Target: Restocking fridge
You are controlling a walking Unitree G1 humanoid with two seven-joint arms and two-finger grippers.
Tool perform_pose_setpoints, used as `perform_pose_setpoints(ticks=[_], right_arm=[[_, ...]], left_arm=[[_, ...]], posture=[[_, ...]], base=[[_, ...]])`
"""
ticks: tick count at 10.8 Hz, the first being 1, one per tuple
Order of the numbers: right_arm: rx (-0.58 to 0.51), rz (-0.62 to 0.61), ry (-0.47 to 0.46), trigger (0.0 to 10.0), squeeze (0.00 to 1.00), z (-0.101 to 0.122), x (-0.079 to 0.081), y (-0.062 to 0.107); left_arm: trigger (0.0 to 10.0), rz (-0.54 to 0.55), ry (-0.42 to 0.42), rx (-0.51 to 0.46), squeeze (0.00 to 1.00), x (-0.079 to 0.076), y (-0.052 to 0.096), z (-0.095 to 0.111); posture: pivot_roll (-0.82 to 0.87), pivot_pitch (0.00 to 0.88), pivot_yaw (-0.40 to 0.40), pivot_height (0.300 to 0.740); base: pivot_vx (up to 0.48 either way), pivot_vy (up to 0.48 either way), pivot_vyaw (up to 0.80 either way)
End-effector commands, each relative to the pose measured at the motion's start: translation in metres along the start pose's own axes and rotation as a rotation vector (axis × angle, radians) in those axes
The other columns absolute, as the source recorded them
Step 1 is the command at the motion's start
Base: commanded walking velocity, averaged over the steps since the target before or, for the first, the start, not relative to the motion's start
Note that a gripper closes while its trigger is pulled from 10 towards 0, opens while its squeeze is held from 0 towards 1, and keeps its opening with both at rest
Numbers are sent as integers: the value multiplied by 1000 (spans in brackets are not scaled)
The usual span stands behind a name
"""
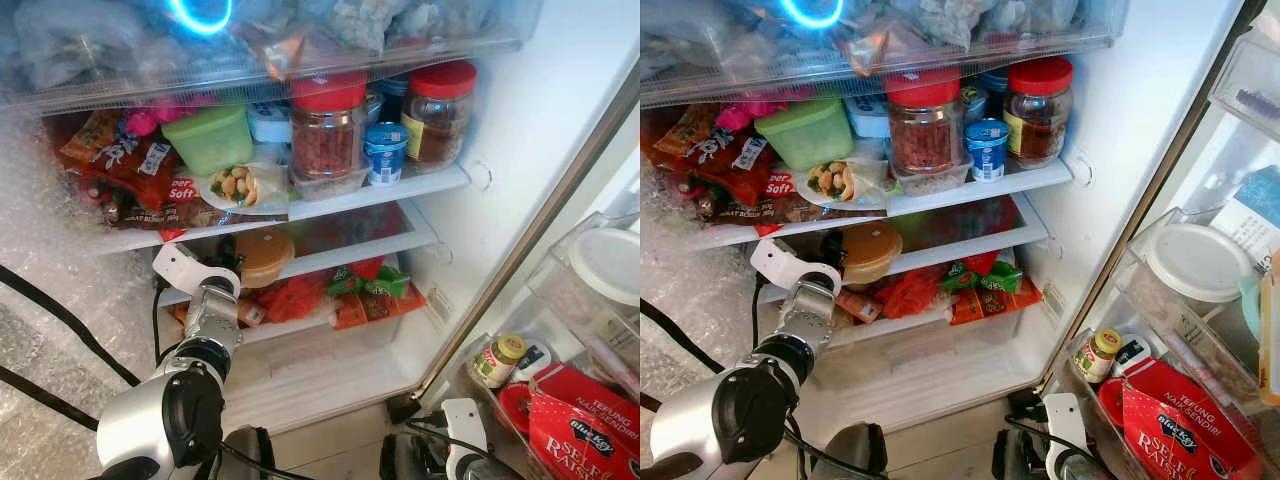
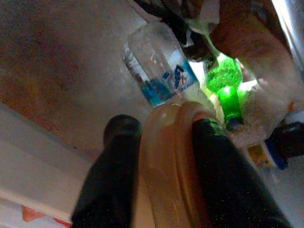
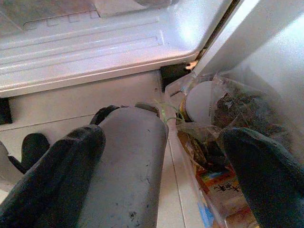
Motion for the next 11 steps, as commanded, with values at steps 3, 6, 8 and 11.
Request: perform_pose_setpoints(ticks=[3,6,8,11], right_arm=[[78,22,-18,10000,0,-24,7,3],[71,24,-19,10000,0,-22,8,2],[64,25,-18,10000,0,-20,9,2],[48,-7,-65,10000,0,-17,7,1]], left_arm=[[10000,-72,-56,18,1000,-15,-1,-5],[10000,-96,-57,-11,1000,-20,-1,0],[10000,-131,-42,-28,1000,-31,-3,4],[10000,-155,-57,-53,1000,-34,0,4]], posture=[[-81,81,23,621],[-63,73,25,621],[-51,65,28,621],[-41,60,32,621]], base=[[0,0,0],[0,0,0],[0,0,0],[0,0,0]])
Point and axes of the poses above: a point about 5 cm out from each wrist's last joint towards the gripper, its own y axis pointing back from the gripper into the wrist, its own z axis along the axis of the wrist's last joint, x = y × z, the point moved 4 cm from there along -y, pointing out of the wrist towards the gripper, and after that the axes turned 5 degrees about y, right-handed, at the moved point
